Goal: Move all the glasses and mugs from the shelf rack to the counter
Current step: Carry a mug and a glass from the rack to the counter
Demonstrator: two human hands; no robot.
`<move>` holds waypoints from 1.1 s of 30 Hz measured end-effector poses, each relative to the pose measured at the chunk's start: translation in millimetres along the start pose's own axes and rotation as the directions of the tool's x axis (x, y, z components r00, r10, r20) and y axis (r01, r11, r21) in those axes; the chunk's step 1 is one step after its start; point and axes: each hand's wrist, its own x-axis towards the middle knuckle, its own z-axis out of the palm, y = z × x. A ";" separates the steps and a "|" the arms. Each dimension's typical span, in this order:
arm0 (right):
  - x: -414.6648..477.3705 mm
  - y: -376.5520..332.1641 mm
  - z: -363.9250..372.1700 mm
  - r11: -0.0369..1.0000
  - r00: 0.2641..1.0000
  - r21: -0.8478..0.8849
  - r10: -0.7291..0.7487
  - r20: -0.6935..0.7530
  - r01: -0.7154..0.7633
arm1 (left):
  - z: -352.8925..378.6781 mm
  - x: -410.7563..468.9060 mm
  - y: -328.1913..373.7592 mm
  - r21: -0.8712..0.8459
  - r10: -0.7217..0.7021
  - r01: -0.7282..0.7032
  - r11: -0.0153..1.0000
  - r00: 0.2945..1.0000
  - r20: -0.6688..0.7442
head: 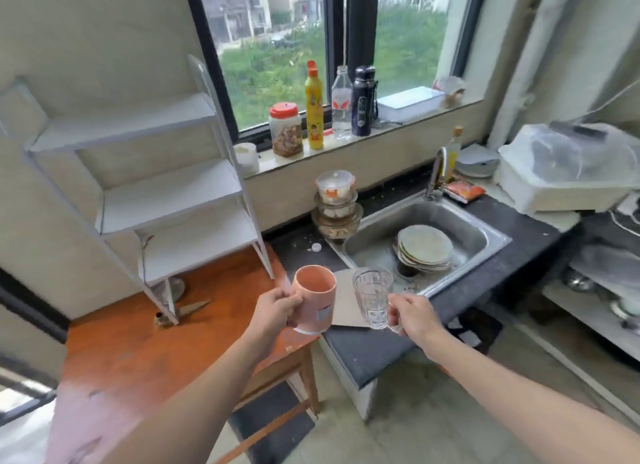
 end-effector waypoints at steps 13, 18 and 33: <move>-82.6 105.4 -305.2 0.957 0.912 0.255 0.224 -0.344 -0.139 | 328.4 -61.1 43.1 0.062 -0.150 0.140 0.988 0.808 0.569; -116.9 162.3 -428.7 0.955 0.844 0.250 0.265 -0.466 -0.162 | 471.5 -111.5 47.9 0.093 -0.171 0.147 0.985 0.712 0.681; -125.3 274.3 -664.6 0.863 0.570 0.488 0.468 -0.676 -0.130 | 796.2 -159.4 101.6 0.305 -0.226 -0.114 0.946 0.443 0.868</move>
